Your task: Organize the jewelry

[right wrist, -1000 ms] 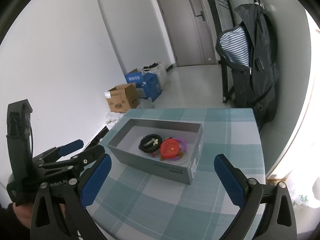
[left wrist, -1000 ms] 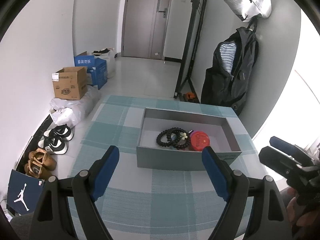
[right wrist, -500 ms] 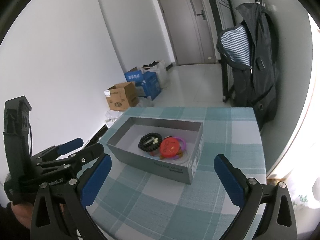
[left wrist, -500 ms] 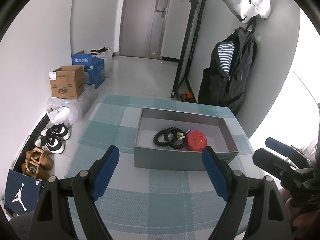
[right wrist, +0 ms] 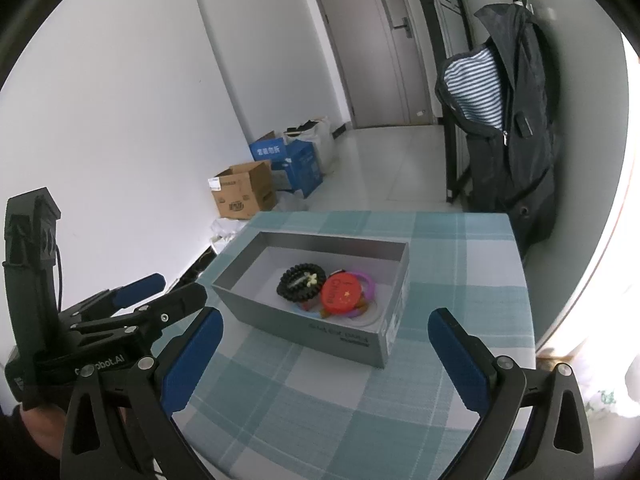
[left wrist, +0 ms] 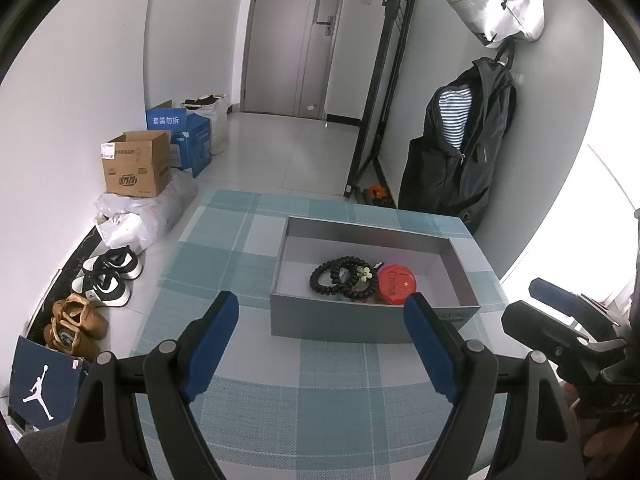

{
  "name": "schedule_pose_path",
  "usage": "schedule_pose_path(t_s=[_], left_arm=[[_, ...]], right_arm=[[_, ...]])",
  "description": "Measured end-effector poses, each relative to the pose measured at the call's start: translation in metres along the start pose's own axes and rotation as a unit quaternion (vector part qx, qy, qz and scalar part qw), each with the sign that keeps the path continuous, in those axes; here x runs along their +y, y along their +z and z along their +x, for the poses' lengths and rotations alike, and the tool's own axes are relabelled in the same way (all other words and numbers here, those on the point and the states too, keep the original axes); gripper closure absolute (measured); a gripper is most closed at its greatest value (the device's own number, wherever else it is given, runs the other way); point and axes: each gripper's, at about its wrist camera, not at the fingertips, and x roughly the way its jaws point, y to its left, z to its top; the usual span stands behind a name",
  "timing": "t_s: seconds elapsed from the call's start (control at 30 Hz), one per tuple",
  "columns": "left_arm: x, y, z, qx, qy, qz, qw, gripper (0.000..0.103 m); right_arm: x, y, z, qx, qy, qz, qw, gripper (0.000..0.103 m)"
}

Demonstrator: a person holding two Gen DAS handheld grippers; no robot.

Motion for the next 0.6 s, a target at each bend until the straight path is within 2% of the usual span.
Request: schedule_pose_path(t_s=[0.2, 0.6], left_arm=[[-0.0011, -0.0006, 0.0002, 0.004, -0.011, -0.001, 0.9999, 0.022], [-0.0022, -0.0008, -0.001, -0.003, -0.006, 0.004, 1.0, 0.022]], right_arm=[[0.0005, -0.0001, -0.0003, 0.001, -0.001, 0.0, 1.0, 0.0], [0.0, 0.0002, 0.0012, 0.0, -0.001, -0.001, 1.0, 0.0]])
